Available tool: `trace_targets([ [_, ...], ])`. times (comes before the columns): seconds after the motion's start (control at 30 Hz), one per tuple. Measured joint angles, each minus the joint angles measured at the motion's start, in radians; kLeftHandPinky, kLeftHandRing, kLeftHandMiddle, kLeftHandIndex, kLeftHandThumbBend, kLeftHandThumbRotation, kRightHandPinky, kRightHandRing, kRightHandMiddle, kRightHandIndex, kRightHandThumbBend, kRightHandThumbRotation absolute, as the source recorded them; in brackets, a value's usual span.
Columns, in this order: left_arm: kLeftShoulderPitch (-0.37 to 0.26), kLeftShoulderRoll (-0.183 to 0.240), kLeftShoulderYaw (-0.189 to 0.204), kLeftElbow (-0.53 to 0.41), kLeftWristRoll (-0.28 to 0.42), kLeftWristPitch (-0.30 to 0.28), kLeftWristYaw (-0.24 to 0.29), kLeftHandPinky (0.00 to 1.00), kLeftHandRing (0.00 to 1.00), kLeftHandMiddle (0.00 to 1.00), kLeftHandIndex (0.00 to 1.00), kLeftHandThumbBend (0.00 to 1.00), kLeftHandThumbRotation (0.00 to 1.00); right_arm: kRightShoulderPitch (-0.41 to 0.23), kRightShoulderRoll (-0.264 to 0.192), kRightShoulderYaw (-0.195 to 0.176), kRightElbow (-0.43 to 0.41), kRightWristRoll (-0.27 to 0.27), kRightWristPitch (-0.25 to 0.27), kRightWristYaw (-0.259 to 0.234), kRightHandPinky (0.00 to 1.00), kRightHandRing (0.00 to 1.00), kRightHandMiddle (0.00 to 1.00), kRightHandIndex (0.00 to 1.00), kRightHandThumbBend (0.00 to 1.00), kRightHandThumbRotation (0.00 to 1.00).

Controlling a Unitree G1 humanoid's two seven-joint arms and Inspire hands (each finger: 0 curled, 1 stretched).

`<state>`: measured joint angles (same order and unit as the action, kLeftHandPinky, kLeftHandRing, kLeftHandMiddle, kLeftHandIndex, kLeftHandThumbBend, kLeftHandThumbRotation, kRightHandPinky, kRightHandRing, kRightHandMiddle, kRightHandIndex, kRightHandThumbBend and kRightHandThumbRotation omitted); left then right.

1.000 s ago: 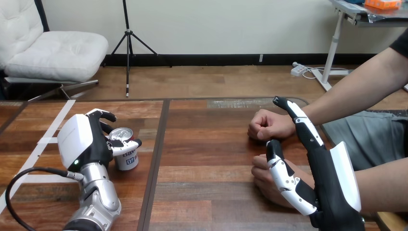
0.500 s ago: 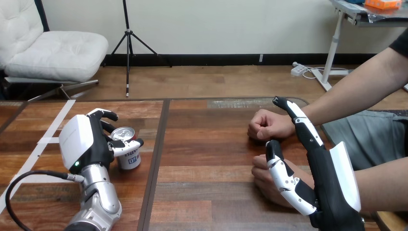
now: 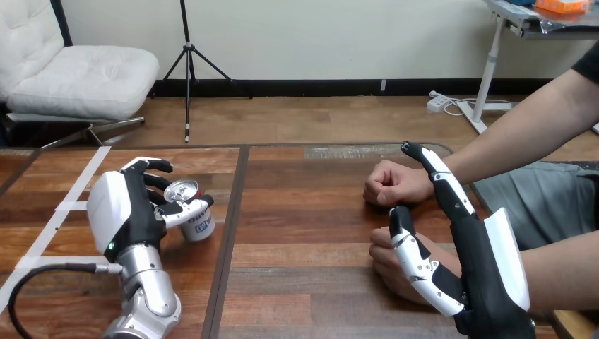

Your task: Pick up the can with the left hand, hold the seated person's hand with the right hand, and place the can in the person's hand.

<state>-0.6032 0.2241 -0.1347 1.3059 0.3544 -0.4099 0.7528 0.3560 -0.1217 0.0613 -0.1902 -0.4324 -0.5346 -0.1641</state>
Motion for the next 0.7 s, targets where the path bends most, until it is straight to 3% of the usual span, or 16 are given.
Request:
trace_targets([
  [0.53,0.025,-0.013,0.053,-0.003,-0.066,-0.11,-0.028,0.45,0.44,0.47,0.58,0.7,0.0,0.0,0.001,0.001,0.0,0.002,0.0,0.0,0.95,0.95,0.93,0.9,0.27,0.45],
  [0.7,0.032,-0.018,0.07,-0.008,-0.073,-0.146,-0.033,0.42,0.43,0.47,0.58,0.71,0.0,0.0,0.001,0.001,-0.004,-0.005,0.013,0.0,0.94,0.95,0.94,0.91,0.32,0.39],
])
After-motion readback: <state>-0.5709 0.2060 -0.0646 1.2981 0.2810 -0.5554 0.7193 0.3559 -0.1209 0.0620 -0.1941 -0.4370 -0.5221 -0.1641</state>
